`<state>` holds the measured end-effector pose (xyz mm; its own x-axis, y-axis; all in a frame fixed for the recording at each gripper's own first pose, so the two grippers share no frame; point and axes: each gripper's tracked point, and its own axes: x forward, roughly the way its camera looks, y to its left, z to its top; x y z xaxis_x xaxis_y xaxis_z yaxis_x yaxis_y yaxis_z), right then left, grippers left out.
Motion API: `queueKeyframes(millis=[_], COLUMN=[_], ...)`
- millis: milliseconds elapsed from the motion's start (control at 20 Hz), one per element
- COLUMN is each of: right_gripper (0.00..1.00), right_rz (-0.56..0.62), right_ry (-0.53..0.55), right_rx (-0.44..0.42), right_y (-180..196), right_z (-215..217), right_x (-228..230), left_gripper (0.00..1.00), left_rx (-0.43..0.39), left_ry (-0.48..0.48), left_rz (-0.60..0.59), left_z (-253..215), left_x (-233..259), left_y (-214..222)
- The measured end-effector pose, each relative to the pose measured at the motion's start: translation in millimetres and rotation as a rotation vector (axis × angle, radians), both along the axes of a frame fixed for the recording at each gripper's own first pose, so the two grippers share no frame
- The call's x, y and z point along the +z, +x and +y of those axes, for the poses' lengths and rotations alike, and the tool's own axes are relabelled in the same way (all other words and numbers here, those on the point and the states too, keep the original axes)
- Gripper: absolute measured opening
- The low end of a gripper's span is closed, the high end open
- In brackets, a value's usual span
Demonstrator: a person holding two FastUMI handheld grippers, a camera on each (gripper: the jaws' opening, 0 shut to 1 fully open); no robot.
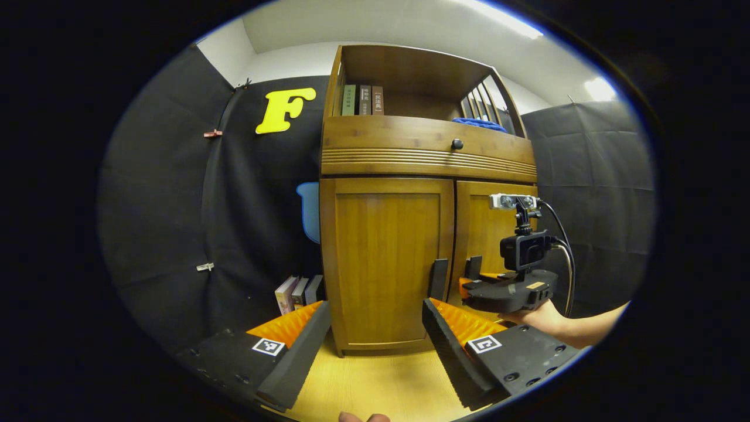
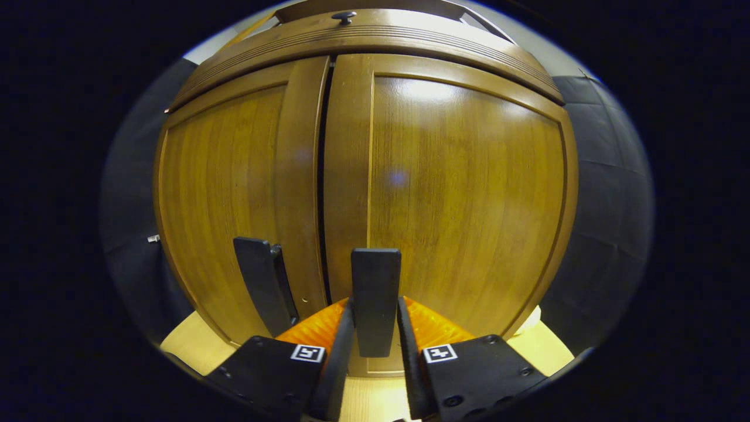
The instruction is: Open the right door of the double-door shoe cabinet with the right hand, and open the left door with the left hand.
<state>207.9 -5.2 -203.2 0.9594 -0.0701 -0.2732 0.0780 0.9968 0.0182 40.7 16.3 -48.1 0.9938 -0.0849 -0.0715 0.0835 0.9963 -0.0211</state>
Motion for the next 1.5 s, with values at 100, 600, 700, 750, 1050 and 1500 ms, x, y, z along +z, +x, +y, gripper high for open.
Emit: queueKeyframes(millis=[100,600,700,750,1050,1500], right_gripper=[0.4,0.23,0.23,0.23,0.23,0.23], right_rz=[0.013,0.041,0.029,0.023,0.015,0.039], right_ry=[0.025,0.029,0.039,0.044,0.081,0.107], right_rx=[-0.001,0.057,0.084,0.097,0.147,0.192], right_y=[4.1,-7.6,-8.6,-10.1,-13.2,-6.9], right_z=[2.6,1.7,0.2,0.2,-5.1,-12.9], right_x=[-3.1,3.8,13.7,14.0,12.8,12.5], left_gripper=[0.97,0.98,0.98,0.98,0.98,0.98], left_rx=[0.003,0.001,-0.006,-0.01,-0.024,-0.009], left_ry=[-0.002,-0.008,-0.003,-0.003,-0.024,0.02], left_rz=[0.007,0.021,0.016,0.016,-0.004,-0.014], left_z=[2.5,-6.1,-13.2,-17.1,-47.2,-97.5], left_x=[-2.4,-4.3,-4.2,-4.0,4.3,12.1], left_y=[4.0,2.9,-2.7,-5.3,-4.6,-8.6])
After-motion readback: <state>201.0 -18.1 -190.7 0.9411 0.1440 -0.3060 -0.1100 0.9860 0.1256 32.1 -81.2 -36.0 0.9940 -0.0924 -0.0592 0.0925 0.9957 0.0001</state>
